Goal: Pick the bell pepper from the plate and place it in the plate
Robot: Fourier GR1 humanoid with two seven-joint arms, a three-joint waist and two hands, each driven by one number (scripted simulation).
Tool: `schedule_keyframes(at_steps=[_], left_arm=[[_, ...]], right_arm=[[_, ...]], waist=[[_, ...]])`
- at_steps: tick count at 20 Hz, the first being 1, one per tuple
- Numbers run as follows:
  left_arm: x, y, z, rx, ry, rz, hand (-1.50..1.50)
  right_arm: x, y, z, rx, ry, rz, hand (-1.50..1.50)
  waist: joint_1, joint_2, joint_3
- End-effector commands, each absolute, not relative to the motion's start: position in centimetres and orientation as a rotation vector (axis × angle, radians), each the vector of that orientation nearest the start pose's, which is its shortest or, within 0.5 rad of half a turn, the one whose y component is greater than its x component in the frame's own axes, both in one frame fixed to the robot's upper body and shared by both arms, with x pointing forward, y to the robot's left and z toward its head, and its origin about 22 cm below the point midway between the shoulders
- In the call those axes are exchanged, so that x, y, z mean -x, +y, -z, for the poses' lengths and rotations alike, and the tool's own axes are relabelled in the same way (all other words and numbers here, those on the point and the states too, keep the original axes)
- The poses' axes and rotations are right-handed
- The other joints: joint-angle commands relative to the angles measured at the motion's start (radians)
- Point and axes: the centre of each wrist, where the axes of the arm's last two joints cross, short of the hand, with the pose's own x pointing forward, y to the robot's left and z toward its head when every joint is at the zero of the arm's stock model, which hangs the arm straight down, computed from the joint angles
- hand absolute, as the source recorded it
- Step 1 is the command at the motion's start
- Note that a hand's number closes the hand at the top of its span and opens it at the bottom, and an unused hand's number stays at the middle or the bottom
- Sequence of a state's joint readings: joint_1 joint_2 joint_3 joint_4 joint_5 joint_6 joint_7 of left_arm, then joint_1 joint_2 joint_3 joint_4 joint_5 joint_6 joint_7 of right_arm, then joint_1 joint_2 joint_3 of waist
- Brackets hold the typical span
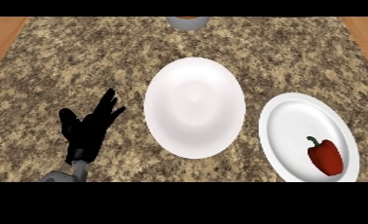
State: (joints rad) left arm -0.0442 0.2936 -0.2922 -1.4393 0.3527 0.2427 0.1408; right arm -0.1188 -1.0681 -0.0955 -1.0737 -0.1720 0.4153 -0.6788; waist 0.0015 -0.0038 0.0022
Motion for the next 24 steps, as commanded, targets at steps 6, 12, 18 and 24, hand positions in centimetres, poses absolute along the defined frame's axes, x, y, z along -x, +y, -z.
schedule_keyframes(at_steps=[6, 12, 18, 24], left_arm=[[-23.7, 23.7, 2.2, -0.012, -1.185, 0.002, 0.0], [-23.0, 24.2, 3.2, -0.01, -1.196, 0.005, 0.0], [-23.5, 24.1, 5.4, -0.004, -1.19, -0.007, 0.0], [-22.3, 24.4, 4.8, 0.005, -1.185, -0.005, 0.0]], right_arm=[[-23.7, -47.0, -14.8, 0.407, -1.488, -1.14, -1.5], [-23.1, -41.7, -13.0, 0.458, -1.448, -1.139, -1.5], [-22.4, -41.3, -13.0, 0.472, -1.341, -1.184, -1.5], [-20.3, -38.5, -11.0, 0.414, -1.291, -1.196, -1.5]], waist=[[-0.017, 0.0, -0.003], [-0.011, 0.001, -0.003], [-0.011, 0.004, -0.003], [-0.009, 0.002, -0.003]])
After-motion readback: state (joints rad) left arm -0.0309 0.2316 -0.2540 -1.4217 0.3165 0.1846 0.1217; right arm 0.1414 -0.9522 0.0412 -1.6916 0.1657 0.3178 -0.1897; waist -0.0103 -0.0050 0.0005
